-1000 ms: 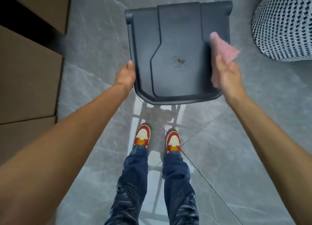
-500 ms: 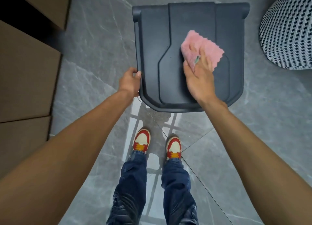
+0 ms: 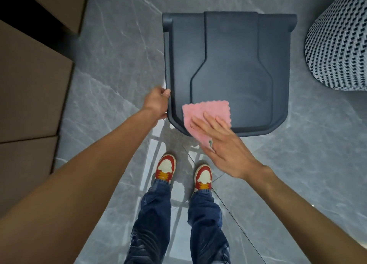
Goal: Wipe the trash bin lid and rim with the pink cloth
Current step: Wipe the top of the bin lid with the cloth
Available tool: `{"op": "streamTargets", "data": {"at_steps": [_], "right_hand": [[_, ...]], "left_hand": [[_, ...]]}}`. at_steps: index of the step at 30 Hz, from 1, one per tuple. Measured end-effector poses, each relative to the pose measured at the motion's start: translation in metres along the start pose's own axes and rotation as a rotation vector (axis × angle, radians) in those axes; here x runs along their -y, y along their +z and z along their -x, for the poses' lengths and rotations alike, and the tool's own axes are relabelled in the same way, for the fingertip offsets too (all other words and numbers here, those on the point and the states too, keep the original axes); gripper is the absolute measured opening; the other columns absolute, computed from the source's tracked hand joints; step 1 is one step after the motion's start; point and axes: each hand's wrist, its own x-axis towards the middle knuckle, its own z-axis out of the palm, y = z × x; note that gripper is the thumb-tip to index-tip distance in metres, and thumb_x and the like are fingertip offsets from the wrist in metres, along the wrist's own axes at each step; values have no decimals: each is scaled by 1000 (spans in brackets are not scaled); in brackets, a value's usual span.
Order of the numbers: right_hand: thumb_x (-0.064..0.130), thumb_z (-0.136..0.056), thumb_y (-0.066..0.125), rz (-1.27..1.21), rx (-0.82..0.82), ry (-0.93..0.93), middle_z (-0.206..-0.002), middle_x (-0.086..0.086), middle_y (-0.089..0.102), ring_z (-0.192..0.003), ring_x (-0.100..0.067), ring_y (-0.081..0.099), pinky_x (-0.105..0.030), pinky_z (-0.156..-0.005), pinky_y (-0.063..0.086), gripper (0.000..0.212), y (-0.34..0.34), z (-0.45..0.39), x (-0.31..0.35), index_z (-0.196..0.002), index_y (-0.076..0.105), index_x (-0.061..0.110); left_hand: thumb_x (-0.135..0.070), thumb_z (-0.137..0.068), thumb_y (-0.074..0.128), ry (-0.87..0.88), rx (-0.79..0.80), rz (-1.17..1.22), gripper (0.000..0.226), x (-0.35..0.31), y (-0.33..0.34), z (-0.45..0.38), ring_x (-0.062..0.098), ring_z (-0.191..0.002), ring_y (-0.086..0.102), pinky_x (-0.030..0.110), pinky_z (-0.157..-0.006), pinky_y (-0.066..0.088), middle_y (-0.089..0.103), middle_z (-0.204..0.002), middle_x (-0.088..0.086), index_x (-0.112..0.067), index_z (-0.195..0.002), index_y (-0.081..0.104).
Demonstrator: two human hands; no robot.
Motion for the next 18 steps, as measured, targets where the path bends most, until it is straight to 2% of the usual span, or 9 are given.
{"op": "streamTargets", "data": {"at_steps": [2, 5, 7, 9, 11, 14, 18], "right_hand": [[49, -108, 18, -70, -6, 48, -172, 13, 12, -159, -4, -3, -42, -131, 5, 58, -4, 2, -4, -163, 21, 31], [46, -109, 22, -151, -92, 133, -171, 16, 9, -159, -4, -2, -43, -131, 7, 54, -23, -18, -17, -159, 35, 28], [36, -111, 31, -205, -181, 191, -170, 13, 12, -159, -7, 2, -36, -131, 4, 49, -39, -41, -26, -160, 30, 29], [28, -111, 38, -269, -265, 259, -172, 4, 17, -159, -10, 6, -33, -130, 3, 52, -56, -66, -33, -161, 25, 24], [29, -111, 40, -293, -312, 305, -172, 2, 19, -159, -12, 7, -31, -129, 2, 54, -70, -92, -36, -162, 24, 21], [33, -111, 38, -277, -323, 303, -172, 1, 19, -160, -16, 6, -34, -128, 0, 55, -85, -126, -37, -162, 26, 19], [33, -109, 37, -105, -290, 237, -171, -4, 22, -160, -21, 5, -37, -127, -2, 56, -87, -150, -35, -161, 27, 18]], "left_hand": [[-32, -107, 40, 3, -3, 13, 24, 1, 1, 0, 28, -95, 59, 56, -92, 59, 63, -128, 21, -15, -113, 55], [-33, -107, 40, 3, 9, 23, 21, 1, 0, -1, 27, -95, 60, 52, -90, 60, 63, -127, 21, -16, -107, 54], [-32, -106, 41, 5, 19, 25, 21, 1, -1, -2, 26, -95, 60, 49, -88, 61, 64, -126, 19, -16, -107, 54], [-32, -107, 41, 8, 30, 23, 21, 1, -2, -3, 26, -93, 59, 43, -80, 61, 64, -122, 16, -16, -107, 54], [-32, -107, 40, 10, 49, 36, 21, 2, -3, -5, 21, -85, 60, 35, -67, 58, 64, -111, 10, -16, -107, 55], [-32, -107, 40, -7, 86, 86, 23, 4, -5, -8, 13, -74, 59, 27, -57, 52, 63, -95, 1, -15, -109, 56], [-32, -108, 38, 8, 88, 65, 30, 3, -4, -8, 15, -77, 60, 27, -57, 52, 64, -97, 3, -11, -116, 58]]}}
